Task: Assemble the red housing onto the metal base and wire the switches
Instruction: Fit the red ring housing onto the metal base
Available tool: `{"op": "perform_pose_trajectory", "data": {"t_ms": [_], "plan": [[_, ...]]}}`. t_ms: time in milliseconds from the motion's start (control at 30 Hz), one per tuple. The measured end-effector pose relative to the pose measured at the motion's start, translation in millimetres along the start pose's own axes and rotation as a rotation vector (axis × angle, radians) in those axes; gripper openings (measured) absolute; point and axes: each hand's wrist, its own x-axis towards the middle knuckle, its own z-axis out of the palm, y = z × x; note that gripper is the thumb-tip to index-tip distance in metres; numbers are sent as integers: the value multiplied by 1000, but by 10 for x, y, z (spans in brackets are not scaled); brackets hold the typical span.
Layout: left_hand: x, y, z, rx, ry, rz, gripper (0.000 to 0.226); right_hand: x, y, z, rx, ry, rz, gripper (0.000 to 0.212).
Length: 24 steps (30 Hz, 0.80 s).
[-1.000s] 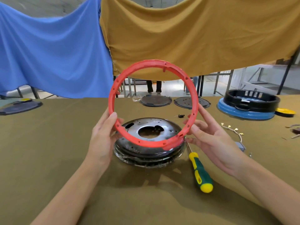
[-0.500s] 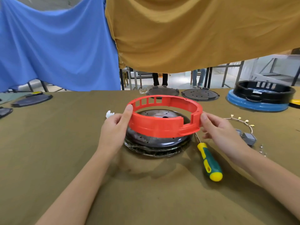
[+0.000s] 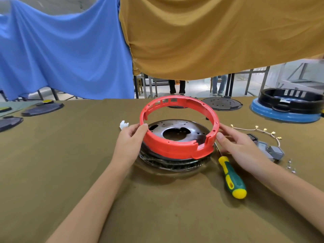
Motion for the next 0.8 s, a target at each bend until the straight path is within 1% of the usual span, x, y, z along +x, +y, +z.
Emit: {"op": "perform_pose_trajectory", "data": {"t_ms": [67, 133, 200, 267, 367, 400, 467, 533, 633, 800], "plan": [[7, -12, -2, 2, 7, -72, 46, 11, 3, 26, -29, 8, -3, 43], [25, -44, -9, -26, 29, -127, 36, 22, -1, 50, -67, 8, -8, 42], [40, -67, -3, -39, 29, -167, 32, 32, -6, 58, -92, 11, -7, 43], [38, -64, 17, -41, 11, -197, 36, 42, -6, 61, -108, 5, 3, 44], [47, -57, 29, -49, 67, -218, 48, 42, -10, 63, -126, -12, 8, 44], [52, -61, 25, -48, 79, -232, 48, 40, -16, 66, -133, -17, 7, 45], [52, -74, 18, -23, 50, -276, 39, 38, -35, 67, -138, -24, 13, 45], [53, -98, 10, -28, 8, -298, 42, 37, -46, 59, -135, -26, 14, 43], [59, -122, 6, -33, -3, -304, 49, 23, -53, 38, -114, -53, 11, 35], [70, -132, -7, -39, -1, -328, 53, 5, -60, 25, -83, -68, 5, 19]]}}
